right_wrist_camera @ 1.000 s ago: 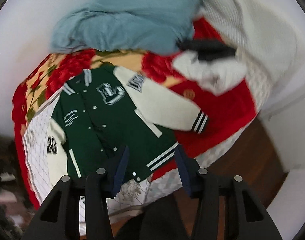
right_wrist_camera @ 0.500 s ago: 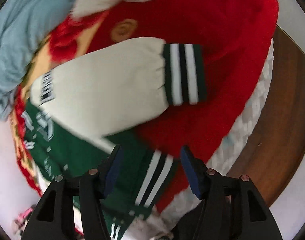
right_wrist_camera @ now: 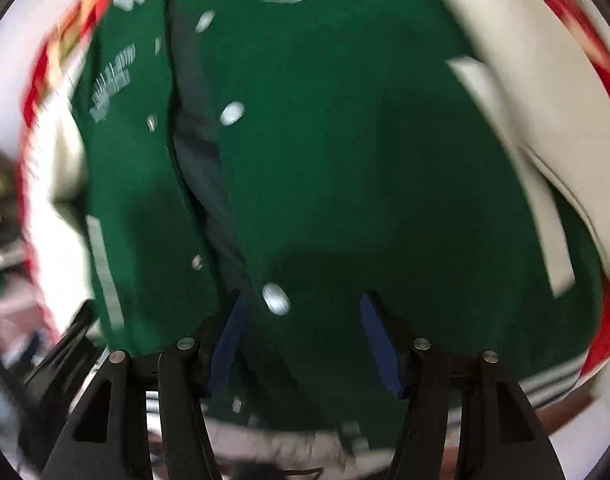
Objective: Fold large clothes
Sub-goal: 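Move both tools down toward the jacket's cream sleeve cuffs, then grasp the striped cuff with the right tool while the left tool grasps the other cuff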
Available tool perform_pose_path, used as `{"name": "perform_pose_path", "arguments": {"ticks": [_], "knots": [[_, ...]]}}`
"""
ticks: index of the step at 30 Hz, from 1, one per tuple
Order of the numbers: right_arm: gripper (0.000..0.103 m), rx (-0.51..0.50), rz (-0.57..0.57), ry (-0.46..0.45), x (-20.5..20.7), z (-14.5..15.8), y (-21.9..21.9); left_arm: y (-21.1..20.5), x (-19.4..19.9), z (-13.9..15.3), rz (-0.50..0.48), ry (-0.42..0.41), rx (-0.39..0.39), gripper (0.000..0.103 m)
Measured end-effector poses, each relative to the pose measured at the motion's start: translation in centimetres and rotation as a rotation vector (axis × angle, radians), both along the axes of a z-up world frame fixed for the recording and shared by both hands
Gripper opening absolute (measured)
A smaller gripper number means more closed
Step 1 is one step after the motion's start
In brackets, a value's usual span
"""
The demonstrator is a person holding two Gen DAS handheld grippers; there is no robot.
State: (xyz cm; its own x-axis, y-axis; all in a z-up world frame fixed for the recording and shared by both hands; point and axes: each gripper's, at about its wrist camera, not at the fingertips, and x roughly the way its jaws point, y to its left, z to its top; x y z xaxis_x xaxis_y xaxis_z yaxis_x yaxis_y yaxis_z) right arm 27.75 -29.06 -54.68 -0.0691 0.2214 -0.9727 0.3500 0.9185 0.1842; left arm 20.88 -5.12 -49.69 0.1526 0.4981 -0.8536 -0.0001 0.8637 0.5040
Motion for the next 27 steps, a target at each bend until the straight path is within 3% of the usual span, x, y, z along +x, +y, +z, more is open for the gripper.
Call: {"name": "perform_pose_path", "arguments": {"ticks": [3,5,7,14,16,18,20,22,25,27], "knots": [[0.061,-0.129,0.027,0.087,1.3,-4.0,2.7,0.4,-0.4,-1.2,-0.017,0.009,-0.003,0.103],[0.052,-0.159,-0.019,0.060,1.6,-4.2,3.2,0.8,-0.8,-2.2,-0.018,0.017,-0.025,0.103],[0.016,-0.172,-0.009,0.023,1.9,-3.6,4.4,1.0,-0.9,-3.0,-0.026,0.023,-0.055,0.103],[0.012,-0.086,-0.015,-0.042,2.5,-1.5,8.9,1.9,-2.2,-5.9,-0.050,0.080,-0.098,0.103],[0.013,-0.074,0.003,-0.031,2.7,-2.4,10.2,2.1,-2.3,-6.0,-0.050,0.089,-0.105,0.103],[0.020,0.006,-0.033,-0.010,2.5,-4.0,9.8,2.1,-2.2,-5.7,-0.055,0.103,-0.095,0.103],[0.039,0.172,-0.112,-0.028,2.0,-4.2,7.3,2.1,-1.8,-4.9,-0.050,0.113,-0.098,0.103],[0.080,0.288,-0.220,-0.073,0.2,-2.9,4.5,1.8,-1.3,-3.5,-0.041,0.102,-0.129,0.103],[0.082,0.288,-0.377,-0.130,-1.9,1.0,-1.2,-0.1,-0.2,-1.5,-0.054,0.082,-0.201,0.103],[0.082,0.227,-0.545,-0.161,-6.8,3.1,-6.7,-2.7,0.7,-0.9,-0.087,0.070,-0.242,0.103]]}}
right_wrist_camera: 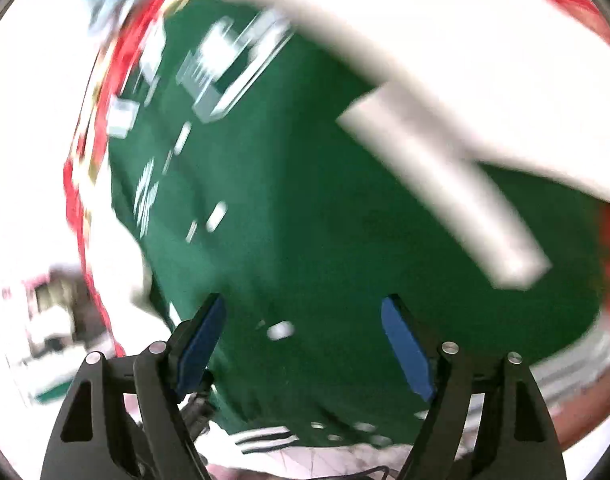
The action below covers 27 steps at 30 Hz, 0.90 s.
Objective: Fold large clothes
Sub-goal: 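Grasp the striped cuff with the right tool while the left tool grasps the other cuff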
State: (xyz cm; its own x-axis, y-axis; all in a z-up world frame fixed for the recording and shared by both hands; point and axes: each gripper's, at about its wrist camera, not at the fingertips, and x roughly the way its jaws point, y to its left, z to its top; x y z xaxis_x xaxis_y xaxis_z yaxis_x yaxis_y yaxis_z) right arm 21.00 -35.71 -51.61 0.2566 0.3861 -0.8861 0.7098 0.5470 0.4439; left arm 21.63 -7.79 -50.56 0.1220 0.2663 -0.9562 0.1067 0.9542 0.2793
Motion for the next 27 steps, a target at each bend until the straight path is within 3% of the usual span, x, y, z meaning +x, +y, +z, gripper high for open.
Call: {"name": "perform_pose_path", "arguments": {"ticks": [2,4,6,9,12,15,17,18,19,23,27], "knots": [[0.082,-0.046,-0.166,0.041,-2.6,1.3,-6.5,-3.4,0.9,-0.3,-0.039,-0.008,-0.029,0.103],[0.082,-0.093,-0.343,0.087,-7.9,1.4,-10.8,-6.3,1.6,-1.2,-0.077,-0.022,-0.047,0.103],[0.082,-0.119,-0.497,0.114,-12.1,1.0,-15.1,-9.6,2.2,-3.1,-0.142,-0.042,-0.013,0.103],[0.082,-0.042,-0.729,0.046,-17.4,-1.9,-19.8,-12.4,2.6,-6.6,-0.213,-0.038,0.075,0.103],[0.082,-0.010,-0.847,-0.020,-19.4,-3.4,-21.9,-12.3,3.0,-7.5,-0.198,-0.029,0.061,0.103],[0.081,-0.016,-0.912,-0.097,-18.8,-4.8,-22.4,-12.2,3.0,-7.4,-0.201,-0.028,0.066,0.103],[0.059,-0.052,-0.946,-0.100,-18.4,-4.4,-23.0,-12.4,3.3,-7.1,-0.181,-0.026,0.070,0.103],[0.035,-0.078,-0.949,-0.101,-18.0,-4.1,-23.1,-12.5,3.8,-6.7,-0.168,-0.034,0.069,0.103],[0.025,-0.088,-0.946,-0.113,-17.9,-3.8,-23.5,-12.8,4.6,-6.0,-0.157,-0.042,0.066,0.103],[0.021,-0.171,-0.854,-0.177,-15.5,0.7,-22.9,-11.5,7.0,-3.5,-0.079,-0.122,0.058,0.103],[0.019,-0.233,-0.691,-0.269,-10.0,6.7,-22.5,-7.8,10.2,-2.8,0.012,-0.147,0.079,0.103]]}}
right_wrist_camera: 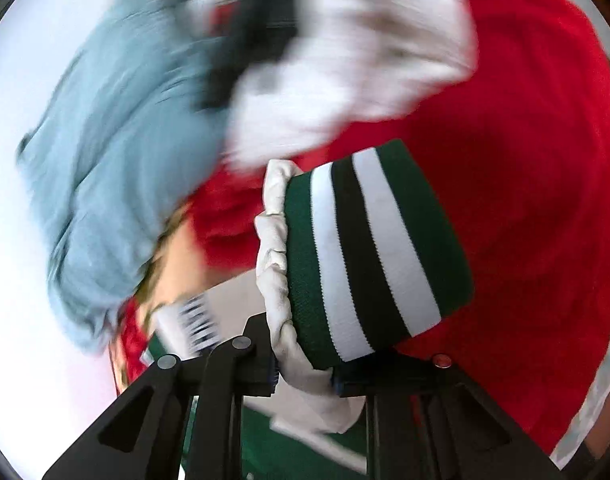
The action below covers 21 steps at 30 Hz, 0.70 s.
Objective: Fold large clothes
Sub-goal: 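Grasp the striped cuff with the right tool while the left tool grasps the other cuff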
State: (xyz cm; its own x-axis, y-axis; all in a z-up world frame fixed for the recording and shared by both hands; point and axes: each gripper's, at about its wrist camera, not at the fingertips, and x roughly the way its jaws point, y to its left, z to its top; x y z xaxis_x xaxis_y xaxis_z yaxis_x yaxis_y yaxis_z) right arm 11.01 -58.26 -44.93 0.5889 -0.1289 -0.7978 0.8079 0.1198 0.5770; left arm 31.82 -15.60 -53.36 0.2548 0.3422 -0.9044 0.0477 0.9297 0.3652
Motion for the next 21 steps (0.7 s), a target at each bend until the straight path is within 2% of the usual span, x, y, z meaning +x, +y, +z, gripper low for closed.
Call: {"name": "perform_pose_path", "arguments": {"ticks": [2,6,7,9,12,14,17,18,20,21], "knots": [[0.019,-0.064,0.120,-0.017,3.6,3.5,2.5,2.3,1.0,0.6,0.053,-0.010,-0.004,0.103],[0.018,-0.155,0.321,-0.039,10.7,7.8,8.0,8.4,1.6,2.1,0.157,-0.045,0.015,0.103],[0.018,-0.184,0.396,-0.034,13.3,8.7,10.7,10.0,1.6,2.3,0.185,-0.049,0.016,0.103],[0.018,-0.189,0.479,-0.042,17.2,9.4,13.8,13.5,1.4,2.7,0.246,-0.049,0.019,0.103],[0.018,-0.218,0.656,-0.037,24.1,9.6,21.3,19.1,-0.1,2.6,0.374,-0.019,-0.015,0.103],[0.018,-0.277,0.811,-0.007,28.8,8.4,27.8,23.1,-1.7,2.5,0.478,0.011,-0.061,0.103],[0.017,-0.342,1.029,0.077,33.3,5.2,38.1,28.9,-5.3,2.2,0.629,0.040,-0.098,0.103],[0.017,-0.365,1.097,0.105,34.5,3.9,41.3,29.6,-6.7,2.1,0.667,0.047,-0.104,0.103],[0.018,-0.404,1.241,0.187,37.1,0.8,46.4,32.0,-9.1,1.7,0.740,0.065,-0.112,0.103],[0.018,-0.397,1.324,0.244,38.1,-1.8,49.4,33.2,-10.4,1.3,0.779,0.076,-0.122,0.103]]}}
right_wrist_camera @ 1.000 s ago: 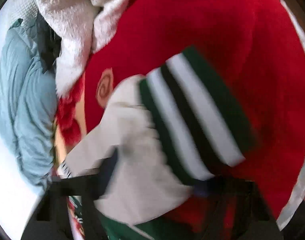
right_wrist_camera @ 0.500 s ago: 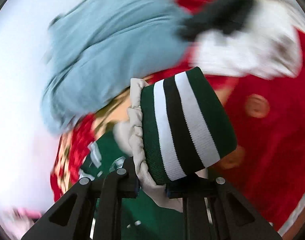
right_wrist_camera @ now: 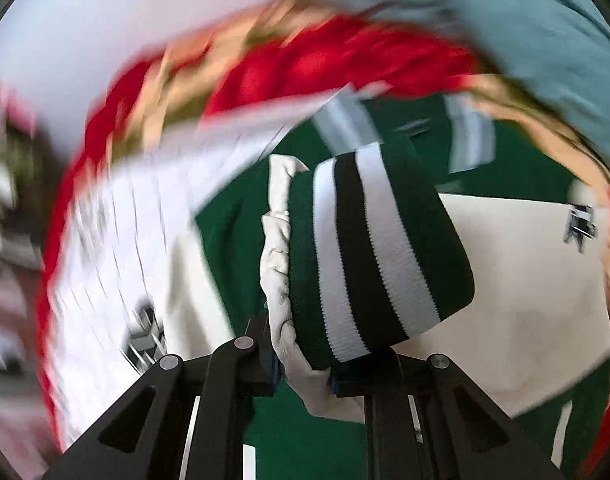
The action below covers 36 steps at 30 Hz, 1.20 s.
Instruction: Fold large clothes
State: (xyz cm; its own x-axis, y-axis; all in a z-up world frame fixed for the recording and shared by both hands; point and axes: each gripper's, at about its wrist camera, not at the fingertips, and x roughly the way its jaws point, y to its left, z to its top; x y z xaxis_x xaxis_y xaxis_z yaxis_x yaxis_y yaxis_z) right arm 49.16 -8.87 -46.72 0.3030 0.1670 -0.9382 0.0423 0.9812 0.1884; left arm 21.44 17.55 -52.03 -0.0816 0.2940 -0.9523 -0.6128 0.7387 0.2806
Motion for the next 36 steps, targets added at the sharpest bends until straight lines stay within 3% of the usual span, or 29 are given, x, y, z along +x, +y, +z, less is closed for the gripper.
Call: {"name": "perform_pose_path", "arguments": {"ticks": [3,5,7,8,12,14,16,17,19,21,25,30,32,33,36], "knots": [[0.028,0.045,0.140,0.170,0.9,-4.9,4.1,2.8,-3.2,-1.1,0.106,0.018,-0.058,0.103],[0.044,0.118,0.156,0.170,-0.4,-5.4,3.8,4.5,-4.9,-2.0,0.183,-0.001,-0.130,0.103],[0.078,0.213,0.169,0.125,-2.2,-3.8,2.5,6.1,-5.9,-2.8,0.246,-0.034,-0.201,0.103],[0.080,0.254,0.169,0.117,-3.0,-3.3,1.8,6.7,-6.2,-3.3,0.274,-0.053,-0.235,0.103],[0.080,0.303,0.116,0.109,-7.0,-1.5,-2.8,10.1,-7.1,-5.9,0.442,-0.167,-0.357,0.103],[0.080,0.273,0.061,0.138,-8.7,-1.4,-5.4,11.9,-7.2,-6.8,0.522,-0.224,-0.380,0.102],[0.080,0.260,0.019,0.162,-9.9,-1.6,-7.0,13.7,-7.0,-7.3,0.581,-0.277,-0.364,0.093],[0.080,0.243,-0.009,0.178,-10.7,-2.0,-8.0,14.6,-6.6,-7.2,0.599,-0.302,-0.330,0.087],[0.080,0.225,-0.043,0.197,-11.8,-2.7,-9.2,15.9,-5.7,-6.7,0.590,-0.317,-0.260,0.047],[0.080,0.203,-0.065,0.206,-12.3,-2.8,-10.0,17.4,-4.4,-6.1,0.563,-0.337,-0.181,0.030],[0.080,0.196,-0.051,0.218,-11.7,-3.5,-8.9,22.3,-0.4,-6.0,0.514,-0.353,-0.099,0.029],[0.079,0.209,0.017,0.180,-7.8,-3.8,-2.0,28.3,7.8,-6.4,0.375,-0.341,-0.040,0.035],[0.059,0.249,0.025,0.180,-5.9,-5.1,0.9,29.2,10.4,-5.8,0.304,-0.339,-0.023,0.035],[0.038,0.254,0.021,0.203,-5.1,-6.3,2.4,29.5,10.9,-5.3,0.257,-0.339,-0.014,0.034],[0.038,0.183,0.019,0.266,-3.4,-9.3,6.2,28.9,11.4,-3.3,0.166,-0.363,0.013,0.037]]}}
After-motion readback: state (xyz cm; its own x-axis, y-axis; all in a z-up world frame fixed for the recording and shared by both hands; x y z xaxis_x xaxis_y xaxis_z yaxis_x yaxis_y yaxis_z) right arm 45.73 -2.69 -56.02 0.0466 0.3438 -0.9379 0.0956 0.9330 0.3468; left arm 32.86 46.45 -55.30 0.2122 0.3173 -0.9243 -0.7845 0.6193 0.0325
